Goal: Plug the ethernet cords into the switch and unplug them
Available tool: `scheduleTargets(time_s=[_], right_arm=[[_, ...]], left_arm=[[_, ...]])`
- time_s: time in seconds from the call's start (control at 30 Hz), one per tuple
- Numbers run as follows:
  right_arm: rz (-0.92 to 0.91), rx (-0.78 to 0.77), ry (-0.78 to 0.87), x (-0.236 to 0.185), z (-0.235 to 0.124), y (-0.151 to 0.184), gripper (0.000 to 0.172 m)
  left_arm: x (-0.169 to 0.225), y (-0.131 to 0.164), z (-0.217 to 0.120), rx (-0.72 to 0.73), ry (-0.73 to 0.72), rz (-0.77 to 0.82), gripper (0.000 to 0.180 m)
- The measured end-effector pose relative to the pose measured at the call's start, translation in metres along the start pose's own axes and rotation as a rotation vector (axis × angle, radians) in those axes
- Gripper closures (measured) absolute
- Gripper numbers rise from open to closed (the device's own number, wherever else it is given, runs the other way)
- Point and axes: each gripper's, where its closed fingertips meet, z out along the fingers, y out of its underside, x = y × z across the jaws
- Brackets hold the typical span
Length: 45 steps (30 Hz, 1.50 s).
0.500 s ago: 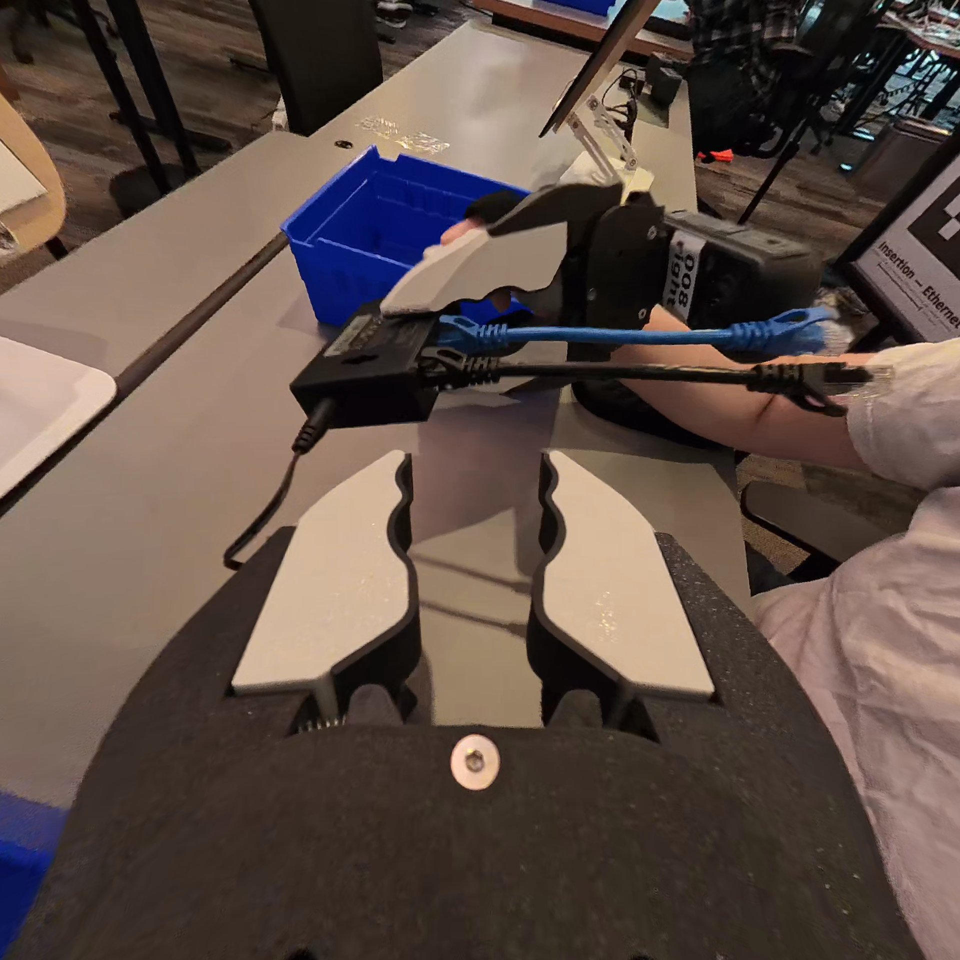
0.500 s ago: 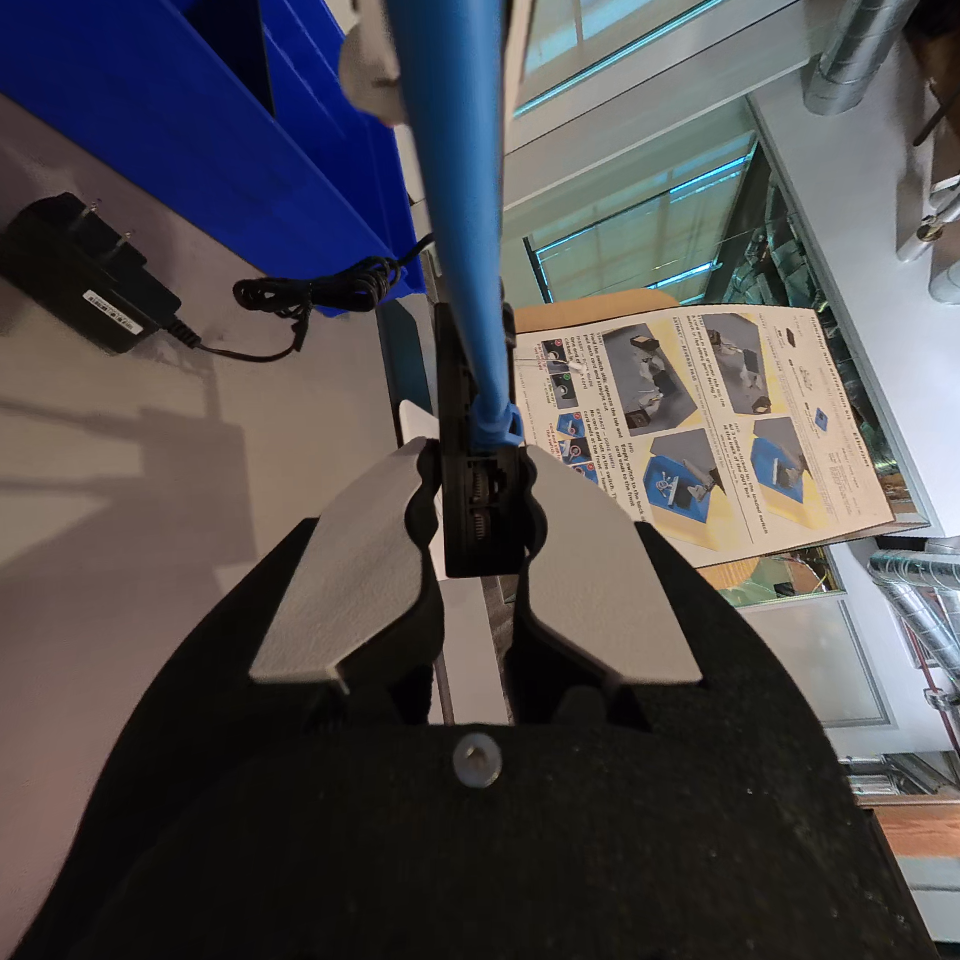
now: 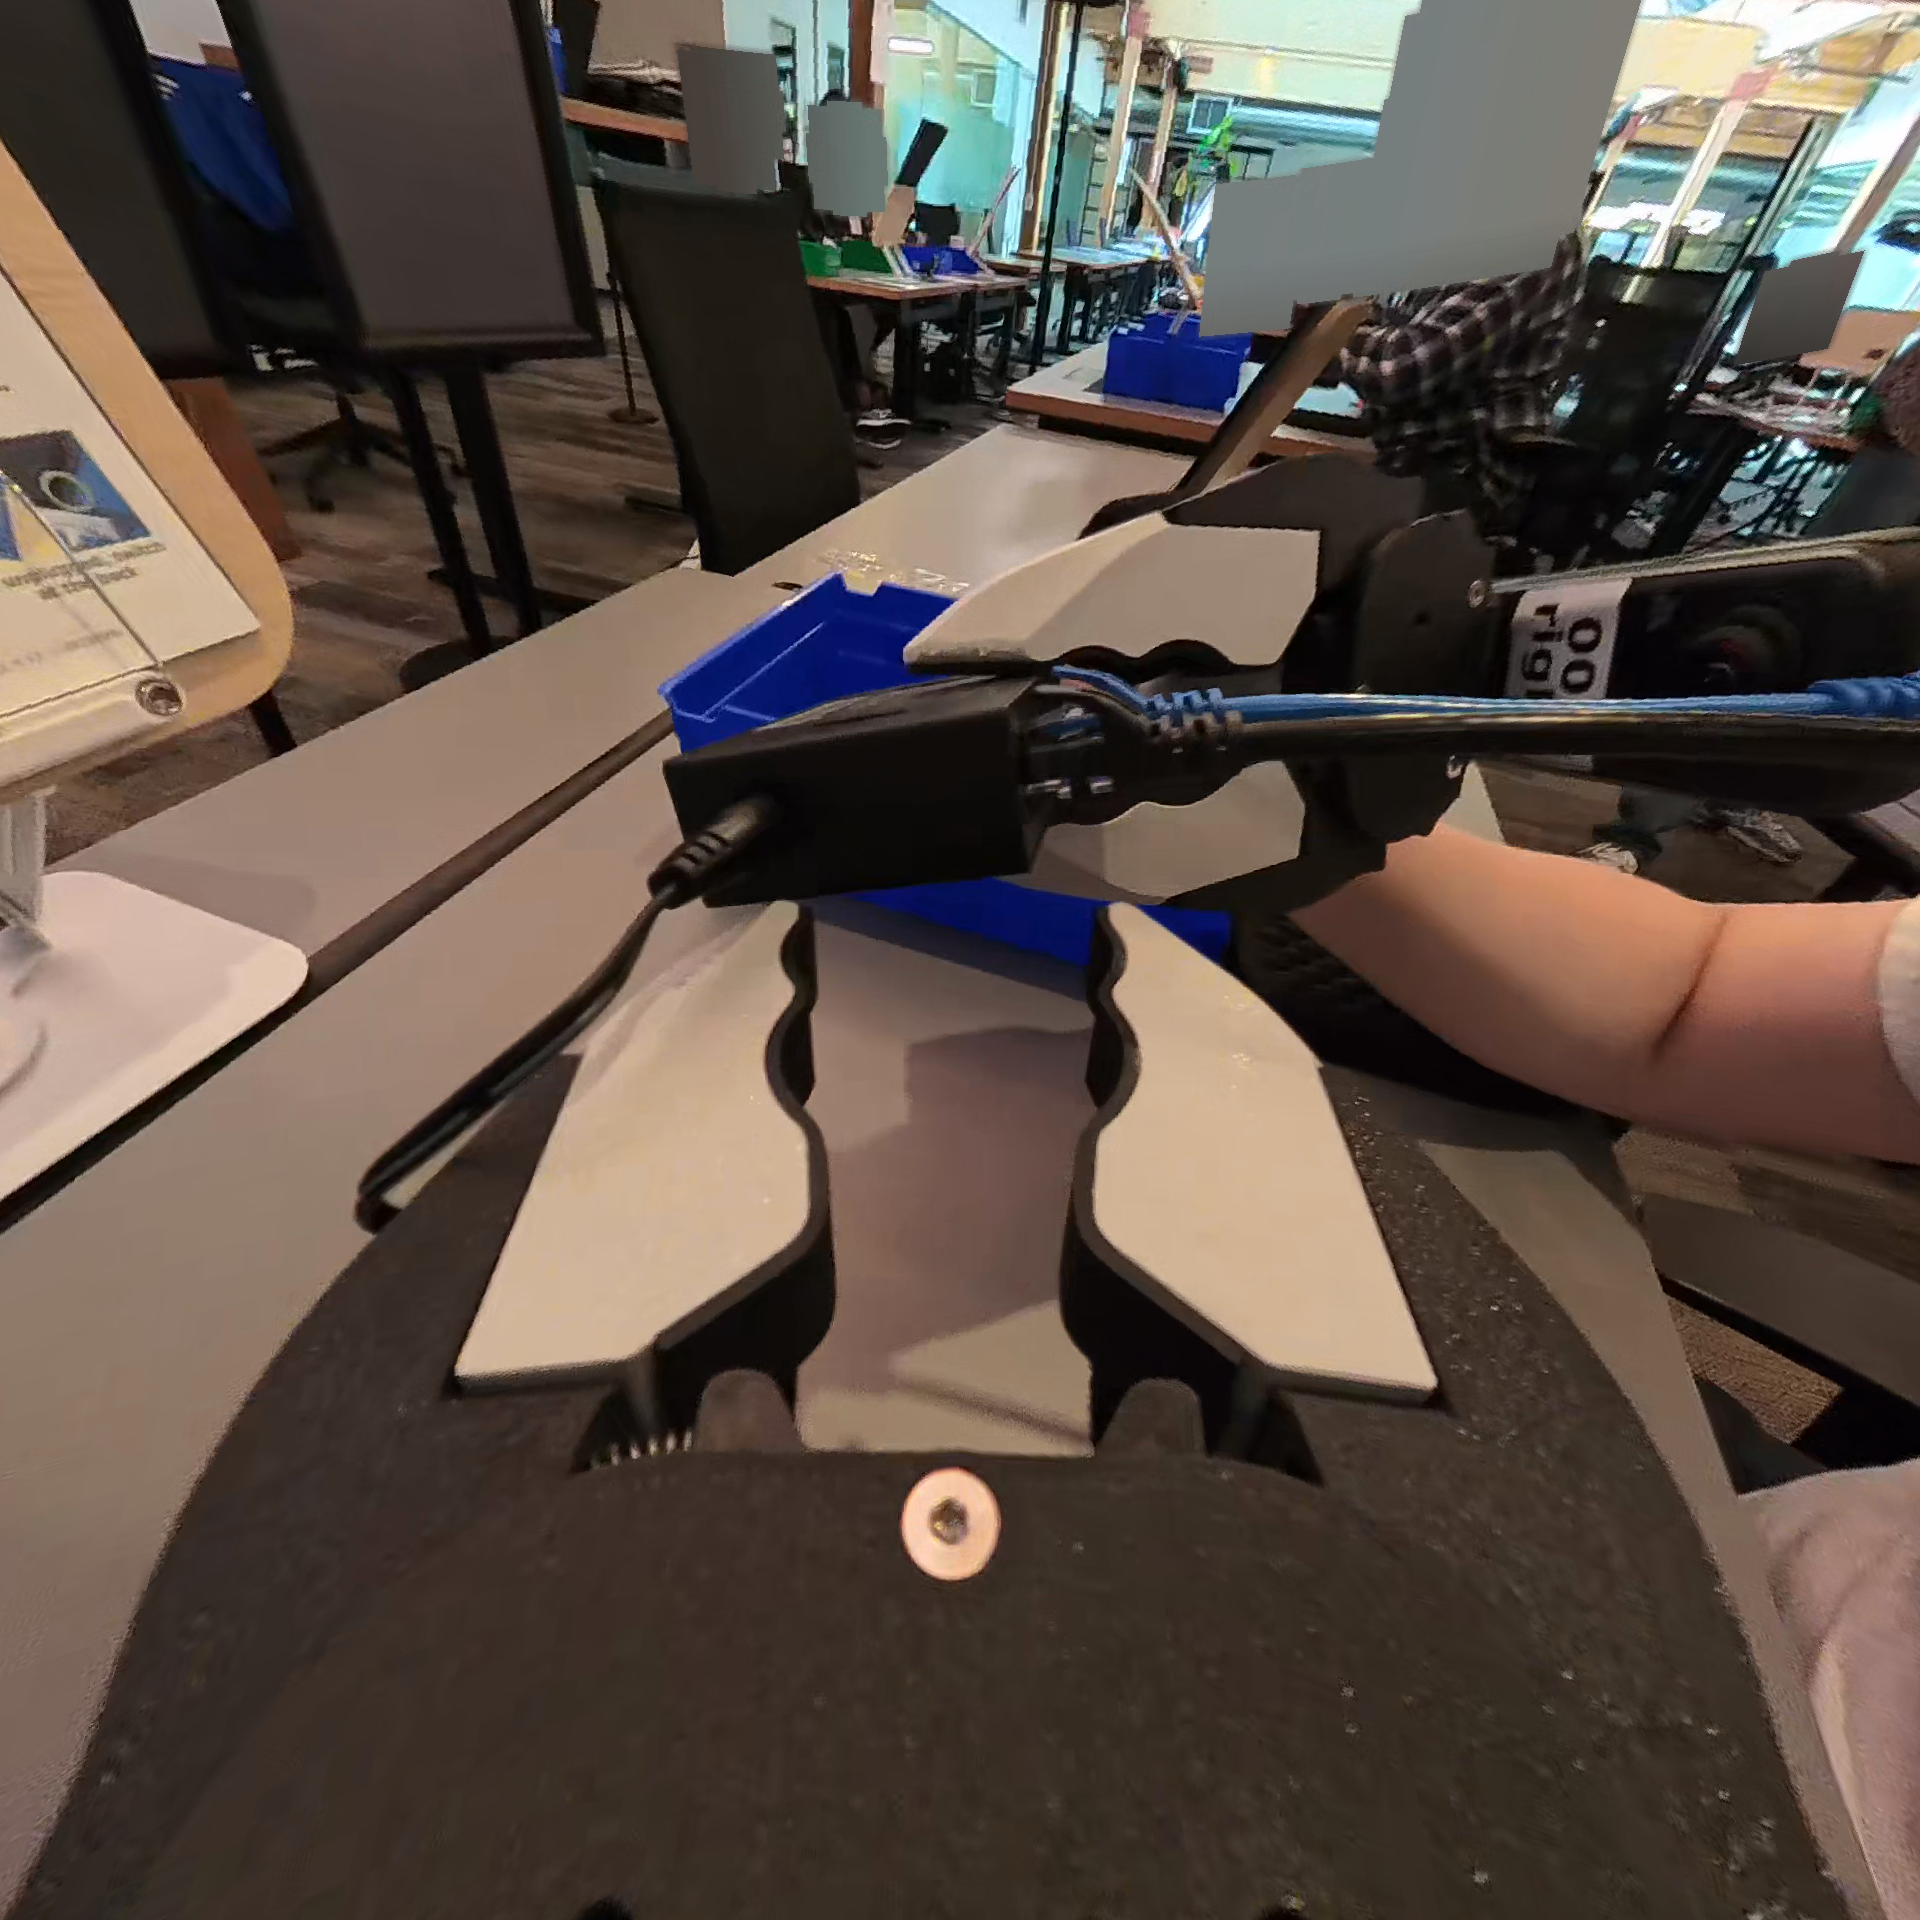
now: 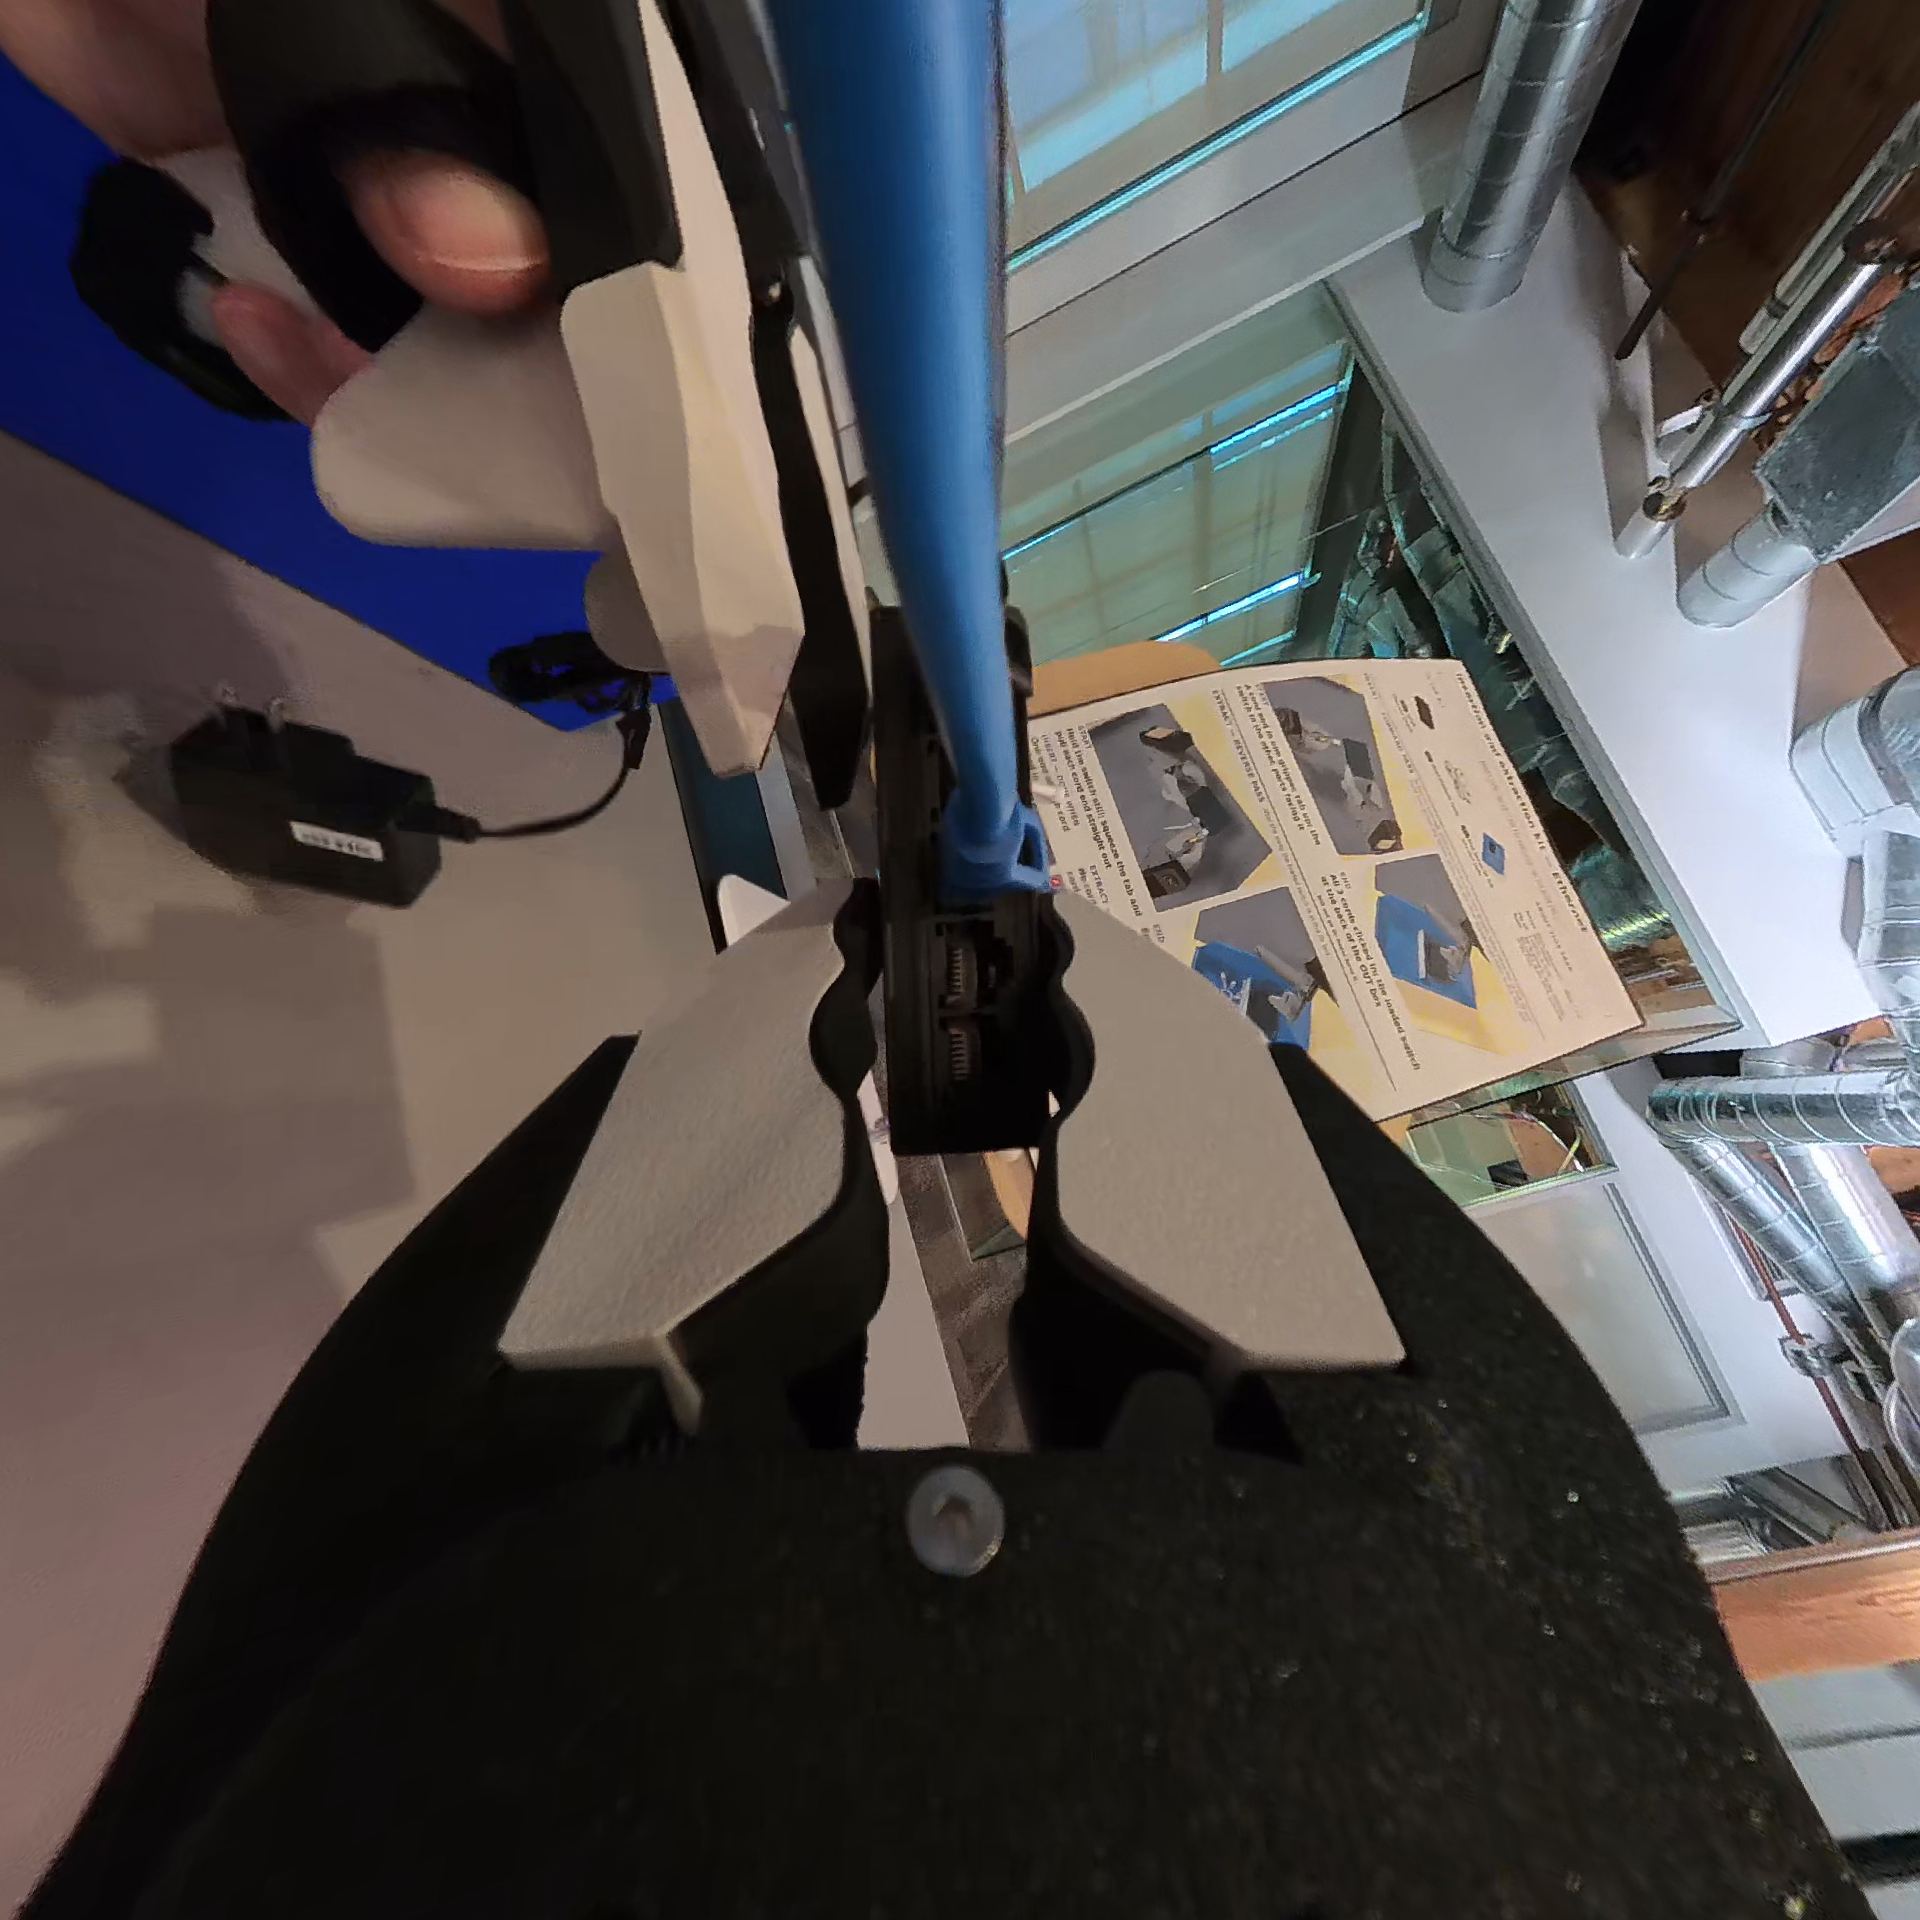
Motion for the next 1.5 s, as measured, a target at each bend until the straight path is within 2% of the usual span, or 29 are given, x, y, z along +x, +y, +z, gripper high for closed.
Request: scheduleTargets(time_s=[0.23, 0.5, 0.97, 1.0, 1.07, 1.1, 1.17, 1.3, 1.37, 1.43, 1.5], right_arm=[[-0.023, 0.025, 0.051, 0.007, -0.004, -0.004, 0.144], [0.075, 0.093, 0.029, 0.005, -0.004, -0.004, 0.144], [0.143, 0.092, -0.019, 0.001, -0.004, 0.005, 0.144], [0.155, 0.085, -0.035, 0.0, -0.003, 0.007, 0.144], [0.207, 0.077, -0.075, -0.002, -0.003, 0.012, 0.144], [0.249, 0.084, -0.102, -0.003, -0.003, 0.014, 0.144], [0.334, 0.111, -0.167, -0.006, -0.005, 0.014, 0.144], [0.44, 0.157, -0.267, -0.012, -0.007, 0.011, 0.144], [0.465, 0.194, -0.328, -0.017, -0.01, 0.002, 0.144], [0.475, 0.226, -0.369, -0.021, -0.012, -0.005, 0.144], [0.468, 0.258, -0.387, -0.024, -0.014, -0.013, 0.144]], left_arm=[[-0.003, -0.012, -0.006, 0.081, -0.014, -0.032, 0.129], [-0.003, -0.005, -0.004, -0.018, -0.151, 0.144, 0.131], [-0.002, -0.002, -0.007, -0.078, -0.158, 0.163, 0.129], [-0.001, -0.001, -0.008, -0.094, -0.152, 0.174, 0.134], [0.012, 0.003, -0.013, -0.176, -0.089, 0.244, 0.165], [0.023, 0.005, -0.018, -0.229, -0.029, 0.294, 0.17], [0.036, 0.0, -0.031, -0.275, 0.015, 0.39, 0.161], [0.037, -0.044, -0.055, -0.019, -0.071, 0.607, 0.137], [0.033, -0.057, -0.064, 0.118, -0.116, 0.719, 0.141], [0.028, -0.052, -0.061, 0.14, -0.116, 0.775, 0.138], [0.029, -0.032, -0.048, 0.079, -0.05, 0.785, 0.134]])
